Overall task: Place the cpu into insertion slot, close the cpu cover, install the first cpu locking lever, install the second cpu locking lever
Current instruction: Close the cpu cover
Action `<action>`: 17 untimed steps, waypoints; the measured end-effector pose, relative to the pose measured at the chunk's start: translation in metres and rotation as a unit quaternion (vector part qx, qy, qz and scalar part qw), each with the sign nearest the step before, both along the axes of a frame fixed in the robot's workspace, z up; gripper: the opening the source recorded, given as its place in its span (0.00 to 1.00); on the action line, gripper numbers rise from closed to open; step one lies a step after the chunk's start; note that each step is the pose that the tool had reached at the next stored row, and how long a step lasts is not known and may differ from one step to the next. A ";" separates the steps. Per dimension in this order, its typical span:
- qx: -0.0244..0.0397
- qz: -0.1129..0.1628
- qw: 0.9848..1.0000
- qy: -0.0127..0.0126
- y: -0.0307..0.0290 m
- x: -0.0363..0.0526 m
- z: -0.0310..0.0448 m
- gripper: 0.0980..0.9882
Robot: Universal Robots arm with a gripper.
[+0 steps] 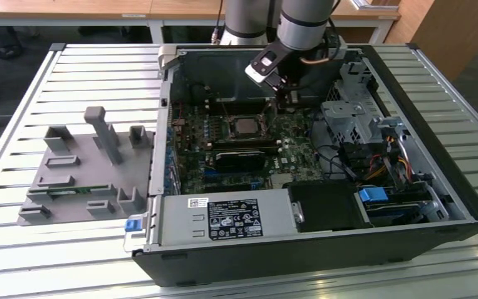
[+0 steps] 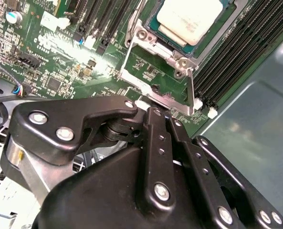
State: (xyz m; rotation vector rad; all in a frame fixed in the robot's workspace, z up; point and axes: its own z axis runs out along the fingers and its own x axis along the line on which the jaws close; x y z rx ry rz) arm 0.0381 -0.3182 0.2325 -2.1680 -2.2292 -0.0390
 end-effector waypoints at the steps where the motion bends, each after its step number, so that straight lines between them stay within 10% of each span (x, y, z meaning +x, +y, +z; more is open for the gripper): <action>1: 0.000 0.000 1.000 0.000 0.0000 -0.0011 0.0000 0.01; 17: 0.000 0.000 1.000 0.000 0.0000 -0.0160 -0.0005 0.01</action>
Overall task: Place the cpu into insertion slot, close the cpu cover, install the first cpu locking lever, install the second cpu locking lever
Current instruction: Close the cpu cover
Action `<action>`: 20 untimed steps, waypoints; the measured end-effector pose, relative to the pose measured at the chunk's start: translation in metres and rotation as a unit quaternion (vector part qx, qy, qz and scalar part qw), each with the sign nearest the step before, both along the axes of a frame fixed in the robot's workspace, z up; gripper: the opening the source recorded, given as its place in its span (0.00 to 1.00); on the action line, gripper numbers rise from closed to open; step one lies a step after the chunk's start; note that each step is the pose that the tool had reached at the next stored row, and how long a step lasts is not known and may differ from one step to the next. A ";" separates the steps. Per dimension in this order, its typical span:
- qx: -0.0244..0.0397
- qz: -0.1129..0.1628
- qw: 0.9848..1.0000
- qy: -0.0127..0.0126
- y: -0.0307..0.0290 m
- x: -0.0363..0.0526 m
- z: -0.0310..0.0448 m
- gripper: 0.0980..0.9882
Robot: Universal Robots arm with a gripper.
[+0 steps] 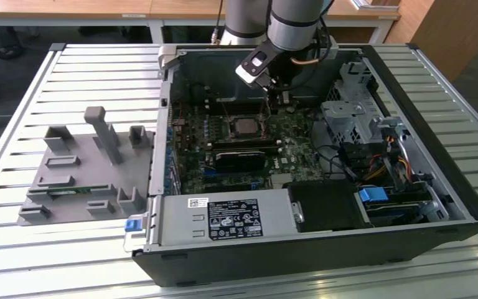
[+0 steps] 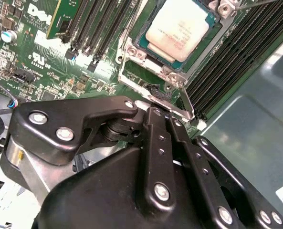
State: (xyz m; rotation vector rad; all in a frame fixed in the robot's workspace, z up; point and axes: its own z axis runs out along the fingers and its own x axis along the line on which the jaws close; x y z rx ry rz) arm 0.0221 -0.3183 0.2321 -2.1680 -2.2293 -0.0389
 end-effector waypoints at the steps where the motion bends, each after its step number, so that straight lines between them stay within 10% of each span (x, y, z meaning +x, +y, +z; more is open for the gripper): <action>1: 0.000 0.000 1.000 0.000 0.0000 -0.0009 0.0000 0.01; 20: 0.000 0.000 1.000 0.000 0.0000 -0.0147 -0.0015 0.01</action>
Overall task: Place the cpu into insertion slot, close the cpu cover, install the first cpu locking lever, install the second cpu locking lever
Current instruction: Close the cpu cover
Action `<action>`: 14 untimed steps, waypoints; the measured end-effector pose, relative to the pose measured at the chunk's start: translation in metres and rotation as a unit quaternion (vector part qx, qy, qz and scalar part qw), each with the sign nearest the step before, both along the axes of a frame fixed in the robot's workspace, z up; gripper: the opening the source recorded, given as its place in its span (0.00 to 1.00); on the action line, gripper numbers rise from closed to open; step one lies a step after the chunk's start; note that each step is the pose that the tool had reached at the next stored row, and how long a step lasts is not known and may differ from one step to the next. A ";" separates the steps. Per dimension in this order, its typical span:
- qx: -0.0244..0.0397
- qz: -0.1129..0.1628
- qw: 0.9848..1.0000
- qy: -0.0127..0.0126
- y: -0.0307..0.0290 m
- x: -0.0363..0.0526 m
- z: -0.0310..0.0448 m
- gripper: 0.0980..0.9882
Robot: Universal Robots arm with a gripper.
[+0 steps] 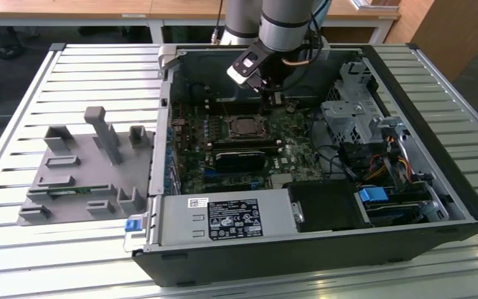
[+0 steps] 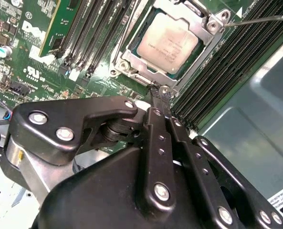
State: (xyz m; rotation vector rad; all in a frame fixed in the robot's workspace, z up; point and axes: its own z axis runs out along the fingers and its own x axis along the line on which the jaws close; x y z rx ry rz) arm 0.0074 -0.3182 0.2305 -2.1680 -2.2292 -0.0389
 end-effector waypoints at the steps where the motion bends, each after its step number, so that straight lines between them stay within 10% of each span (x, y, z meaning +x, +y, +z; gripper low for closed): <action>1: 0.000 0.000 1.000 0.000 0.0000 -0.0012 -0.0001 0.01; 14: 0.000 0.000 1.000 0.000 0.0000 -0.0261 -0.0008 0.01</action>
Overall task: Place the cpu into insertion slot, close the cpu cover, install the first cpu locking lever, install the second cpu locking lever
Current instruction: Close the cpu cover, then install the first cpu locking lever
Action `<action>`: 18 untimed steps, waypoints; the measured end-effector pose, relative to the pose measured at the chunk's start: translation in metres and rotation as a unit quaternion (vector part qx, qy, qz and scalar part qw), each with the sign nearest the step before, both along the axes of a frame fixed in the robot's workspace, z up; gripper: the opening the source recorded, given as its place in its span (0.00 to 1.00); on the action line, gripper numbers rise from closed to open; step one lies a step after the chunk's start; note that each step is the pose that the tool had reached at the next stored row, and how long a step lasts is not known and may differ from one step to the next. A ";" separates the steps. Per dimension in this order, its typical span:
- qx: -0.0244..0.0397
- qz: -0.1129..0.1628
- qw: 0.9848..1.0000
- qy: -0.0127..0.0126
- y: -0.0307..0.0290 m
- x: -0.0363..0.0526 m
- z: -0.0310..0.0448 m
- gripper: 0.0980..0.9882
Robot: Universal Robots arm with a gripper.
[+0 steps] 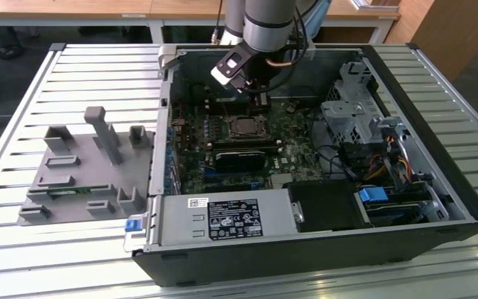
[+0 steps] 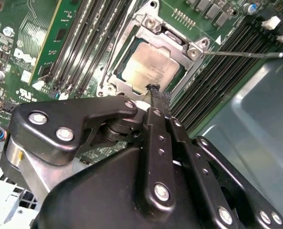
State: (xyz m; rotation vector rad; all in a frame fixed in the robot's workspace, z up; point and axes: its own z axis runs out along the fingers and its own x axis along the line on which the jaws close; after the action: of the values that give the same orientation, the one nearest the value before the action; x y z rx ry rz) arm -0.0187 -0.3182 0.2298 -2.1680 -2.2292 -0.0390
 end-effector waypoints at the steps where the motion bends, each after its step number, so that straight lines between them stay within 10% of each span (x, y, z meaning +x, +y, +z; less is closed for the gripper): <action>1: 0.000 0.000 1.000 0.000 0.0000 -0.0007 0.0000 0.01; 18: 0.000 0.000 1.000 0.000 0.0000 -0.0063 0.0000 0.01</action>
State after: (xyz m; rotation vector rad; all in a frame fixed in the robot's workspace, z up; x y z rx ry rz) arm -0.0249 -0.3182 0.2298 -2.1680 -2.2292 -0.0388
